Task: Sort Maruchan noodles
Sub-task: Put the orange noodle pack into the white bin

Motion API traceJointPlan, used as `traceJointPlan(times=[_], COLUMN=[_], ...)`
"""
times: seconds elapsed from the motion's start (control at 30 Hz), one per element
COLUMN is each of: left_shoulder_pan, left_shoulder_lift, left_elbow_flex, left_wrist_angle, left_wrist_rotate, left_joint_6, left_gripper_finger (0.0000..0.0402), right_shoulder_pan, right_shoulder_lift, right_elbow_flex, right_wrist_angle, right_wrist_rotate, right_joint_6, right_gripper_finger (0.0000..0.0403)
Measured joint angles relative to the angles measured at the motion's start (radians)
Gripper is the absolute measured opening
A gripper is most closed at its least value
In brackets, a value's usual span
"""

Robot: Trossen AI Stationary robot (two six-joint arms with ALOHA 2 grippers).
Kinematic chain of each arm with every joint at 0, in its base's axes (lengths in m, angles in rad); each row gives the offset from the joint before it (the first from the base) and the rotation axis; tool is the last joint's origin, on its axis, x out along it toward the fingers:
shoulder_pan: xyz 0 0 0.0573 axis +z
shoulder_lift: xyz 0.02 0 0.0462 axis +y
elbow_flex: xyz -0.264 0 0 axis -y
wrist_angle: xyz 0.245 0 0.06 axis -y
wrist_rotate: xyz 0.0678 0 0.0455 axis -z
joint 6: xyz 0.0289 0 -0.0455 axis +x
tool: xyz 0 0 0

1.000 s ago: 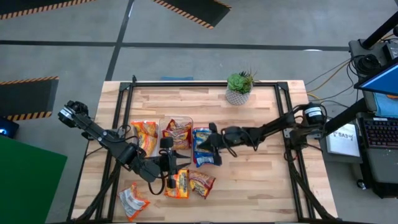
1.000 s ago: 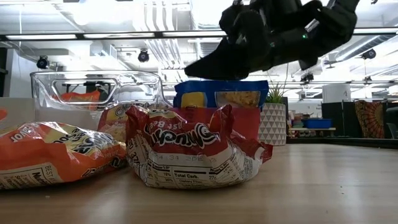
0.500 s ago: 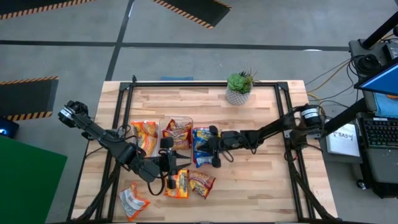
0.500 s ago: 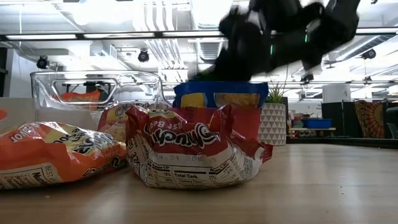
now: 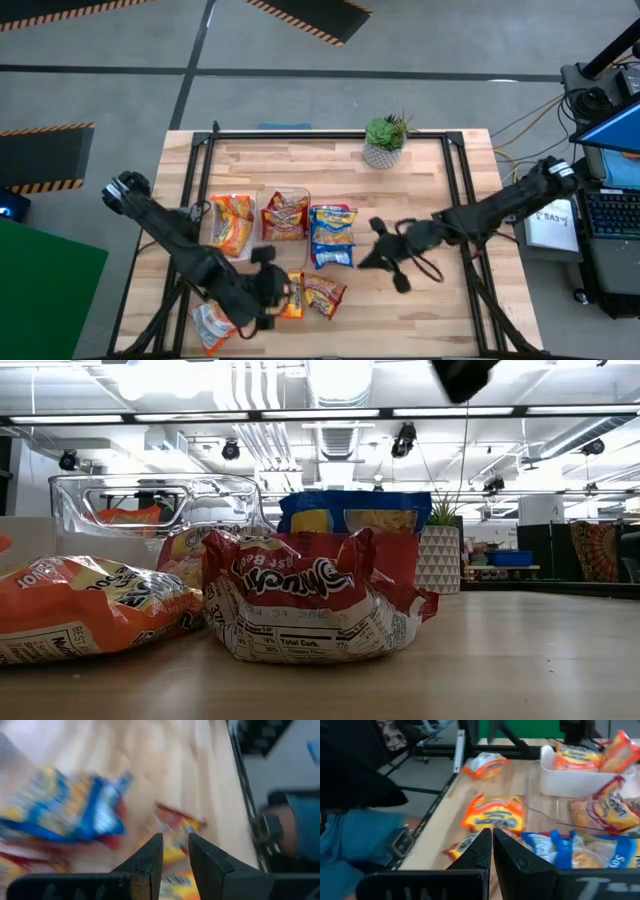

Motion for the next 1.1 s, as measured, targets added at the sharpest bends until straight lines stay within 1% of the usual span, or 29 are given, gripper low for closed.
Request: traceJointPlan(times=[0.13, 0.23, 0.37, 0.47, 0.57, 0.77, 0.87, 0.97, 1.1], left_shoulder_pan=[0.008, 0.014, 0.016, 0.015, 0.015, 0.007, 0.001, -0.003, -0.015], left_shoulder_lift=[0.091, 0.152, 0.218, 0.265, 0.308, 0.386, 0.411, 0.444, 0.489], left_elbow_flex=[0.036, 0.091, 0.157, 0.187, 0.198, 0.233, 0.237, 0.237, 0.235], left_wrist_angle=[-0.060, -0.166, -0.293, -0.344, -0.351, -0.358, -0.360, -0.359, -0.359], left_wrist_rotate=[0.145, 0.196, 0.206, 0.234, 0.246, 0.251, 0.259, 0.297, 0.310], left_joint_6=[-0.075, -0.117, -0.185, -0.217, -0.233, -0.225, -0.221, -0.220, -0.220], left_gripper_finger=[0.0076, 0.0076, 0.0081, 0.0100, 0.0128, 0.0198, 0.0220, 0.0228, 0.0225], right_shoulder_pan=[0.096, 0.134, 0.137, 0.136, 0.133, 0.119, 0.115, 0.115, 0.115], right_shoulder_lift=[-0.025, -0.025, -0.030, -0.040, -0.059, -0.127, -0.153, -0.165, -0.164], right_elbow_flex=[-0.015, -0.016, -0.016, -0.016, -0.016, -0.016, -0.016, -0.017, -0.017], right_wrist_angle=[0.005, 0.003, 0.006, 0.005, -0.007, -0.095, -0.108, -0.114, -0.122], right_wrist_rotate=[0.147, 0.226, 0.252, 0.259, 0.283, 0.356, 0.358, 0.357, 0.357], right_joint_6=[-0.043, -0.102, -0.156, -0.203, -0.240, -0.248, -0.245, -0.248, -0.247], right_gripper_finger=[0.0009, 0.0009, 0.0009, 0.0009, 0.0009, 0.0009, 0.0009, 0.0009, 0.0009])
